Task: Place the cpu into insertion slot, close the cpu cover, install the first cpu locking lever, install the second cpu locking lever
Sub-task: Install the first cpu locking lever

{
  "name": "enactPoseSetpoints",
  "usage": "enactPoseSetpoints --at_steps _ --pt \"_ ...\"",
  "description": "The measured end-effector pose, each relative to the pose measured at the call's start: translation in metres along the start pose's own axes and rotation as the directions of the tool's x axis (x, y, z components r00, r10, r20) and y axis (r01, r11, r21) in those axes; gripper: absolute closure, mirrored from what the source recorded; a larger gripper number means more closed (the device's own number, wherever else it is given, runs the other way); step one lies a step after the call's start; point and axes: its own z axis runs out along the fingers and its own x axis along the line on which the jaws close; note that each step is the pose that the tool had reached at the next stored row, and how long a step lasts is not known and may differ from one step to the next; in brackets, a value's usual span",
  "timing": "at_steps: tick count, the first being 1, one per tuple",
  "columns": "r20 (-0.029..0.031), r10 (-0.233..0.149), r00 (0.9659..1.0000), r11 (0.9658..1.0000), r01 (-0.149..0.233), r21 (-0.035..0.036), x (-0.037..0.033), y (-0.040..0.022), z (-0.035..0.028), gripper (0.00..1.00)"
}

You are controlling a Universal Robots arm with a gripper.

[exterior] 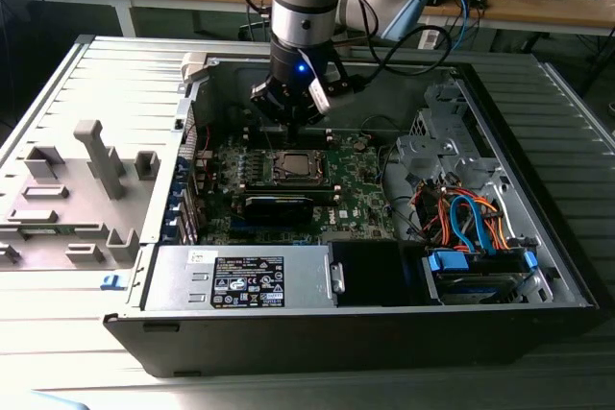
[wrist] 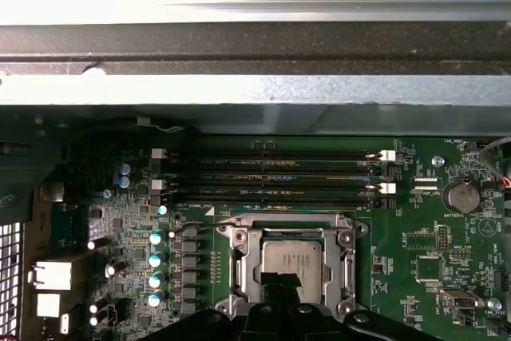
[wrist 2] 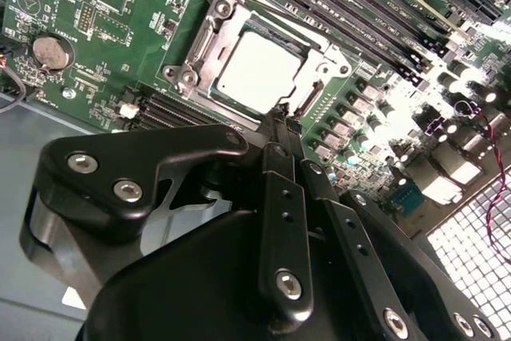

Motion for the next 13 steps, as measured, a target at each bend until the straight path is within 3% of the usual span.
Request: enactPoseSetpoints --at_steps 13 --pt "0.0 0.0 1.0 1.0 0.0 0.0 0.0068 0.0001 0.0002 0.89"
